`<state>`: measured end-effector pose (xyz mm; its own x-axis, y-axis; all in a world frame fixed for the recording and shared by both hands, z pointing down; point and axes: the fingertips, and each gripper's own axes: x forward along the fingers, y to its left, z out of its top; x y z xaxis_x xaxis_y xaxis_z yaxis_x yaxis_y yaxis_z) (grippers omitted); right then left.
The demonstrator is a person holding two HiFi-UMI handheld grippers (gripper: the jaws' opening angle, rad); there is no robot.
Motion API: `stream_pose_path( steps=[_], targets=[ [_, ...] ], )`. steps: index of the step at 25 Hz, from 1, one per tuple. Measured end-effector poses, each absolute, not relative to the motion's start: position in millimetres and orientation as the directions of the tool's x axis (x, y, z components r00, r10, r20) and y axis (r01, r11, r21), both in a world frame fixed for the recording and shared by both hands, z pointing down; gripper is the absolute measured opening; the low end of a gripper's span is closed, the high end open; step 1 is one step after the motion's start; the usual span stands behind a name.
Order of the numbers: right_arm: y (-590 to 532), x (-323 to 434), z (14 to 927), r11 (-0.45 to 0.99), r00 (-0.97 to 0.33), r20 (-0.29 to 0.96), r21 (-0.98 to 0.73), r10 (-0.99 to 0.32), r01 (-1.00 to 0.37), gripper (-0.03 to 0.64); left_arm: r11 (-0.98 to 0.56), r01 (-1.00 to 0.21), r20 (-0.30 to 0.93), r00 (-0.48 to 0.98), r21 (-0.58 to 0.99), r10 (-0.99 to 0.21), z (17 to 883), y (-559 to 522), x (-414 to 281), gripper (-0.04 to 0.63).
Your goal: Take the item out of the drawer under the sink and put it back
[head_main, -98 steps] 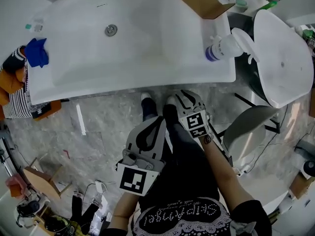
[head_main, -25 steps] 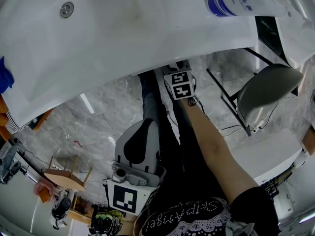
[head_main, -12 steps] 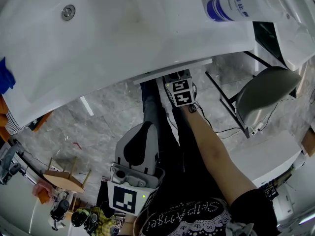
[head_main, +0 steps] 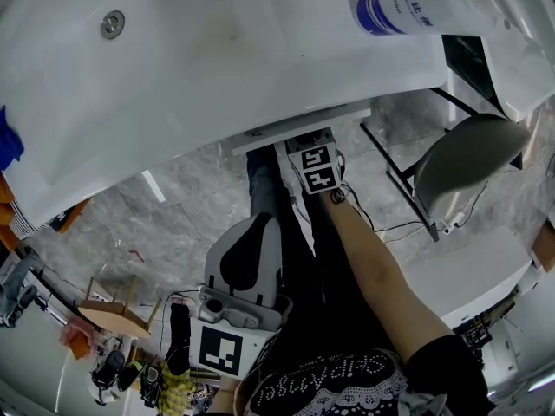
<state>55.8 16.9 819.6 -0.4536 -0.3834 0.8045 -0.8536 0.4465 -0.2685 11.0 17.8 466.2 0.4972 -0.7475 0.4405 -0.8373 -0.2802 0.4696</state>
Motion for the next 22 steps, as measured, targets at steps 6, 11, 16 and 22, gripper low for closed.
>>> stream_pose_path(
  steps=[6, 11, 16, 22],
  targets=[
    [20, 58, 820, 0.46, -0.45, 0.811, -0.258, -0.375, -0.85, 0.146, -0.278, -0.836, 0.454, 0.502, 0.473, -0.736, 469, 19, 18, 0.005],
    [20, 58, 820, 0.448, -0.444, 0.806, -0.255, -0.39, -0.857, 0.144, -0.293, -0.831, 0.444, 0.513, 0.473, -0.735, 469, 21, 21, 0.005],
    [21, 58, 819, 0.444, -0.448, 0.8, -0.259, -0.4, -0.858, 0.144, -0.294, -0.828, 0.453, 0.519, 0.478, -0.725, 471, 26, 23, 0.005],
    [20, 57, 818, 0.433, -0.453, 0.789, -0.267, -0.415, -0.861, 0.144, -0.272, -0.829, 0.463, 0.51, 0.488, -0.725, 472, 27, 24, 0.005]
  ],
)
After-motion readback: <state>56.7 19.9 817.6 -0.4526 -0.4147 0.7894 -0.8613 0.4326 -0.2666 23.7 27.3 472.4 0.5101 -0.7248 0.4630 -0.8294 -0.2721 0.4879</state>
